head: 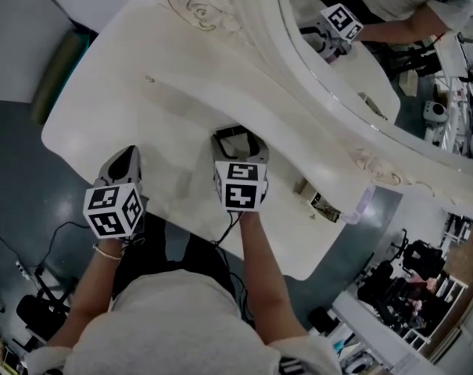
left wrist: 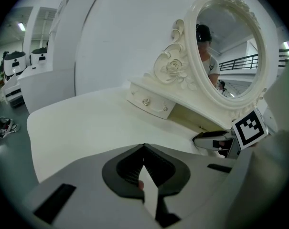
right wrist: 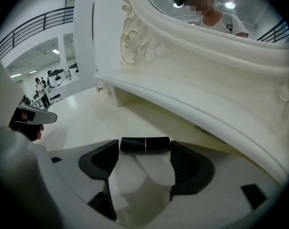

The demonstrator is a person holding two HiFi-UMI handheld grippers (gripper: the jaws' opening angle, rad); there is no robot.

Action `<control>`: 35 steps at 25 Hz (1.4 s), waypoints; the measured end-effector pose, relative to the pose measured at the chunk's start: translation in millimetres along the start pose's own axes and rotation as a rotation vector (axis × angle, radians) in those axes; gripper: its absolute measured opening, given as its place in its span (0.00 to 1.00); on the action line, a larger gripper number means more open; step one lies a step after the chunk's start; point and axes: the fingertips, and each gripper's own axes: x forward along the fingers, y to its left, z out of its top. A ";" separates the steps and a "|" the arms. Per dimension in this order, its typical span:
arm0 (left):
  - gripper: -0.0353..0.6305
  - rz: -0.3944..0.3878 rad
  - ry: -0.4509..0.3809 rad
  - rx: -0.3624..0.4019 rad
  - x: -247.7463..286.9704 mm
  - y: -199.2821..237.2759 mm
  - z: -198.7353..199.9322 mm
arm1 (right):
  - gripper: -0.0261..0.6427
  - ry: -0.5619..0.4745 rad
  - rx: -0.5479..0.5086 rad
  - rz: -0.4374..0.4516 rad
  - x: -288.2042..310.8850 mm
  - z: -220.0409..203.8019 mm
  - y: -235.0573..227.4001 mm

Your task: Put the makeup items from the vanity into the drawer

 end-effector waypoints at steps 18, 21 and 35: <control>0.06 -0.001 -0.004 0.003 0.5 2.4 1.7 | 0.51 -0.009 0.030 -0.020 2.5 -0.9 -5.1; 0.06 -0.002 -0.004 0.005 -0.9 2.5 -0.2 | 0.51 -0.018 0.038 -0.022 -2.1 -0.4 -3.6; 0.06 -0.048 -0.019 0.038 -13.3 -19.4 -6.5 | 0.51 -0.044 0.092 -0.040 -37.3 -15.2 -0.5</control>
